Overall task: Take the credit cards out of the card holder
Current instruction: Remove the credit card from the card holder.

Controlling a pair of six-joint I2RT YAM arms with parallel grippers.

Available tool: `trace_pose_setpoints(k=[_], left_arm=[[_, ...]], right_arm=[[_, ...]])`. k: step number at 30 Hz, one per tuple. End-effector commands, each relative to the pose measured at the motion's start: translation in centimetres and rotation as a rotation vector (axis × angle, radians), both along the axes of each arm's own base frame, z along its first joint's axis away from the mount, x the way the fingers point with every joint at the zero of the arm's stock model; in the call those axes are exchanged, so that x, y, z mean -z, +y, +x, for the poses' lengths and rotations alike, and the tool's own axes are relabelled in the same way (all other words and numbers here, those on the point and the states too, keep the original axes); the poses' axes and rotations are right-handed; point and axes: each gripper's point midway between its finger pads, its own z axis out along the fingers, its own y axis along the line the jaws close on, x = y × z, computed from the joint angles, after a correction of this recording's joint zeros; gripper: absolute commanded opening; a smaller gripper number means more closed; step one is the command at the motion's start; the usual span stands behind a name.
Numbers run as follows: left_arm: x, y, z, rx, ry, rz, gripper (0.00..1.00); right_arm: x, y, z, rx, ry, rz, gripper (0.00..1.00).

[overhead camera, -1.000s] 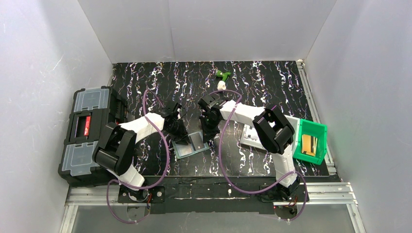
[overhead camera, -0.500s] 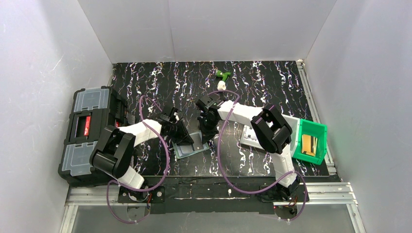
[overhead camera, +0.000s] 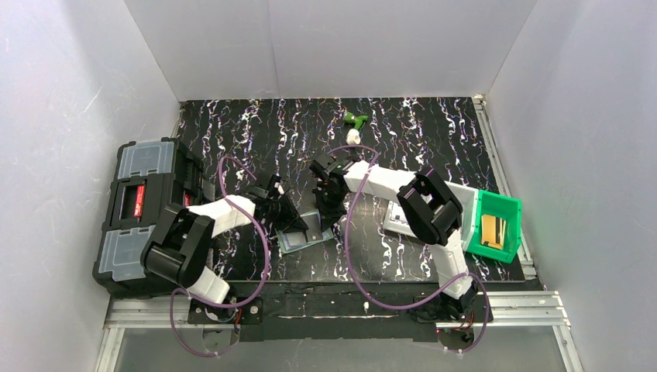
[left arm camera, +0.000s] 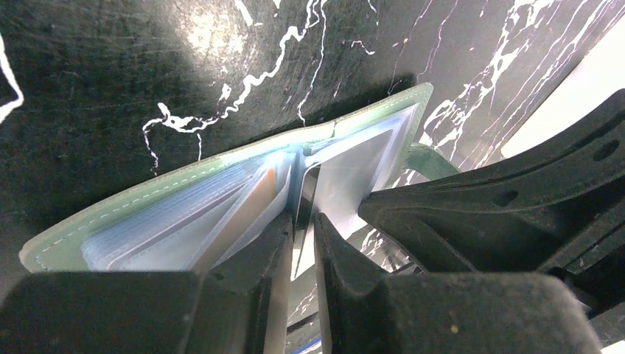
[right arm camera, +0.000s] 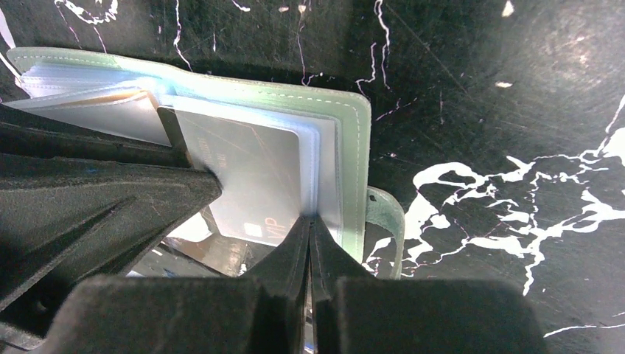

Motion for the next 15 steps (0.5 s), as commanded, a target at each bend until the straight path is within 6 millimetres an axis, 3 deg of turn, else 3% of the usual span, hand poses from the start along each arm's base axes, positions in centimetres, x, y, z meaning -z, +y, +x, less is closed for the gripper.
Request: trace_pose_setpoints(k=[1, 6, 15], left_arm=[[0.9, 1.1, -1.3, -0.006, 0.020, 0.039, 0.14], [0.3, 1.0, -1.4, -0.003, 0.008, 0.003, 0.12], [-0.4, 1.0, -1.4, -0.015, -0.014, -0.045, 0.20]], right_arm=[[1.5, 0.3, -0.4, -0.003, 0.023, -0.031, 0.06], [1.9, 0.2, -0.5, 0.002, 0.041, -0.048, 0.03], [2.3, 0.1, -0.6, 0.007, 0.062, -0.057, 0.02]])
